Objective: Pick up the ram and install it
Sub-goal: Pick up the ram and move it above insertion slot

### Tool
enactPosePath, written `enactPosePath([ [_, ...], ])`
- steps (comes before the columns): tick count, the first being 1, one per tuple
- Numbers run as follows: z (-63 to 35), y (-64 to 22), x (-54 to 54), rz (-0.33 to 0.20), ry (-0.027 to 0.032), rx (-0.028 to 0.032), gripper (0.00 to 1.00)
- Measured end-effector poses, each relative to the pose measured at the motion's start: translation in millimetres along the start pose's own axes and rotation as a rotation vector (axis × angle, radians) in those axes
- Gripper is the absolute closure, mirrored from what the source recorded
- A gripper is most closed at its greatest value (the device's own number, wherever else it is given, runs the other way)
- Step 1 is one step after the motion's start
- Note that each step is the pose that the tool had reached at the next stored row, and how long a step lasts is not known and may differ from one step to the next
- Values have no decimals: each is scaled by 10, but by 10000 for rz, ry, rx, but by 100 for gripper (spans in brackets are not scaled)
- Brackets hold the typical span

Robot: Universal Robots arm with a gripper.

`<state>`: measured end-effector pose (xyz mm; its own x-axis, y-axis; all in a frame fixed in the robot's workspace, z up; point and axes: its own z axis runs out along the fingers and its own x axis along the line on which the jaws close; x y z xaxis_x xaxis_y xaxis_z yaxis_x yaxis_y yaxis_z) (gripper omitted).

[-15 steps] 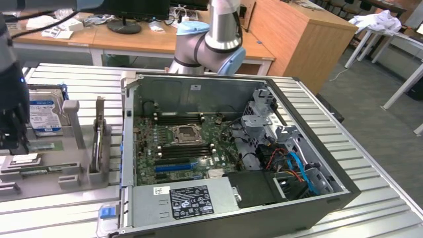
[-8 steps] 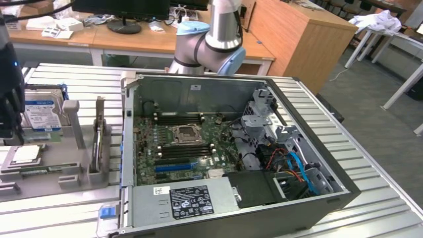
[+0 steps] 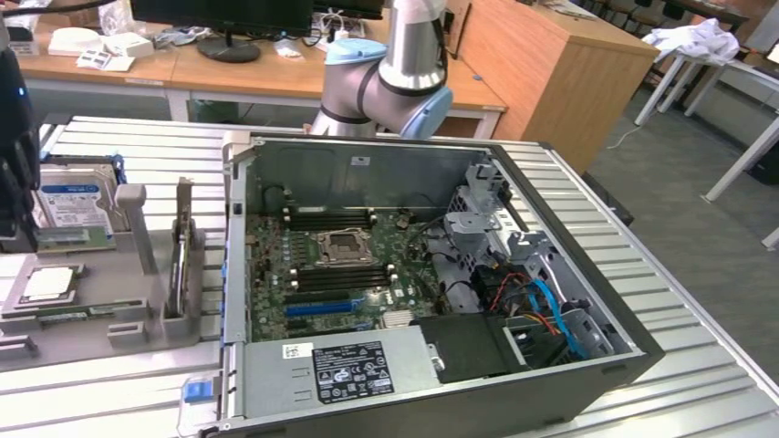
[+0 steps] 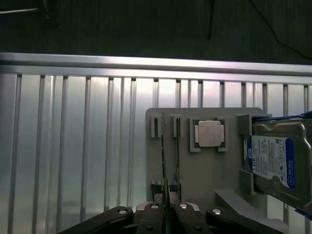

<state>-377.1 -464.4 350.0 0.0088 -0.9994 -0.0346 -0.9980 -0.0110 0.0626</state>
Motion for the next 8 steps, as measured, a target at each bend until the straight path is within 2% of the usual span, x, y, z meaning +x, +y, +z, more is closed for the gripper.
enactPosePath([
  [5,-155,8,-5,0,0,-8,86],
  [8,-177,9,-6,0,-1,-9,86],
])
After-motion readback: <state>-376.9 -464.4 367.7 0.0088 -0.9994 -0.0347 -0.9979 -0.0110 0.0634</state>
